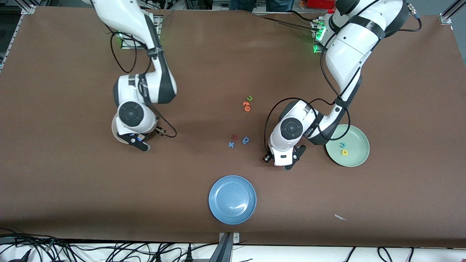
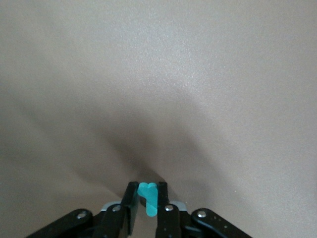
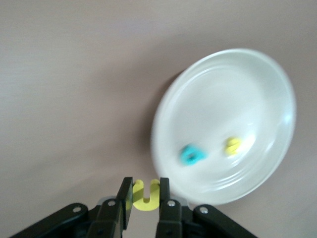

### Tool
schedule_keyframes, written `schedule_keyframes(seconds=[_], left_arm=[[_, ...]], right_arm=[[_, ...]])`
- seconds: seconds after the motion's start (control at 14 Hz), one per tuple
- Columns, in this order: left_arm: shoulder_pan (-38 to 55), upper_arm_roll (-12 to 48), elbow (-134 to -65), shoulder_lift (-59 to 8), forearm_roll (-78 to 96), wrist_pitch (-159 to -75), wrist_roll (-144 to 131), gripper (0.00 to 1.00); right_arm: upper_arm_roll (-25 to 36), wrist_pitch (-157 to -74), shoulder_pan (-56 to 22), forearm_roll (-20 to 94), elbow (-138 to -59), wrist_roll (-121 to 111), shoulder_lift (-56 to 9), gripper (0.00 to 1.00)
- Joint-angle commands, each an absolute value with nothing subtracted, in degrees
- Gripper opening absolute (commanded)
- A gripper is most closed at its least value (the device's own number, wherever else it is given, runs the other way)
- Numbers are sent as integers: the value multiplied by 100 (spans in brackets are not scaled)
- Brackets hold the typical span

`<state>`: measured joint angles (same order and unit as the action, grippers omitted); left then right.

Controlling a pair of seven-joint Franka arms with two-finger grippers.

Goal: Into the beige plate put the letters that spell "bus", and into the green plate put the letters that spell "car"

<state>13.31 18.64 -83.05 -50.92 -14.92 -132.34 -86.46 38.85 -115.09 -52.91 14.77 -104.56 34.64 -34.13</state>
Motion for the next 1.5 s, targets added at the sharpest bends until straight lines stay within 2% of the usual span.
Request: schedule_keyframes(seconds=[0.0, 0.07, 0.14, 0.21, 0.29, 0.43, 0.5, 0.72, 1.07, 1.22, 1.29, 1.43], left_arm=[[1406, 1793, -8174, -5124, -1476, -13113, -8631, 17], [1406, 1793, -8174, -5124, -1485, -13044, -8622, 15], [1398, 1784, -8174, -5124, -1503, -12965, -8613, 14], [1397, 1784, -8174, -5124, -1503, -12929, -8605, 13], [1397, 1784, -8174, -5115, -1503, -12920, -8596, 13], [1363, 1784, -8156, -5072, -1486, -12711, -8281, 13], [1345, 1784, -8121, -5036, -1468, -12474, -8062, 13], [1117, 1784, -7753, -4914, -1485, -11473, -6589, 12], [292, 1758, -7813, -4536, -1503, -10750, -3442, 12], [-69, 1758, -7962, -4395, -1512, -10696, -2413, 12], [-262, 1758, -8059, -4351, -1625, -10705, -1999, 12], [-544, 1793, -8225, -4342, -1880, -10722, -1295, 12]], right_arm=[[4175, -12152, -5344, 1547, -11133, 2586, -3349, 13], [4175, -12529, -5335, 1547, -11353, 2523, -3383, 13], [4175, -12855, -5335, 1547, -11521, 2496, -3401, 41], [4184, -12980, -5335, 1547, -11575, 2496, -3384, 88], [4218, -12912, -5335, 1556, -11532, 2513, -3332, 100], [4254, -12632, -5353, 1538, -11374, 2453, -2990, 100], [4254, -12230, -5353, 1521, -11147, 2426, -2840, 100], [4263, -10744, -5344, 1538, -9944, 2356, -2795, 100], [4263, -8906, -5318, 1556, -8440, 2206, -2795, 100], [4219, -9025, -5082, 1512, -8043, 2110, -2725, 100], [3906, -9035, -4575, 1599, -7990, 1744, -2524, 100], [2476, -9036, -3373, 1094, -7981, 1284, -2067, 100]])
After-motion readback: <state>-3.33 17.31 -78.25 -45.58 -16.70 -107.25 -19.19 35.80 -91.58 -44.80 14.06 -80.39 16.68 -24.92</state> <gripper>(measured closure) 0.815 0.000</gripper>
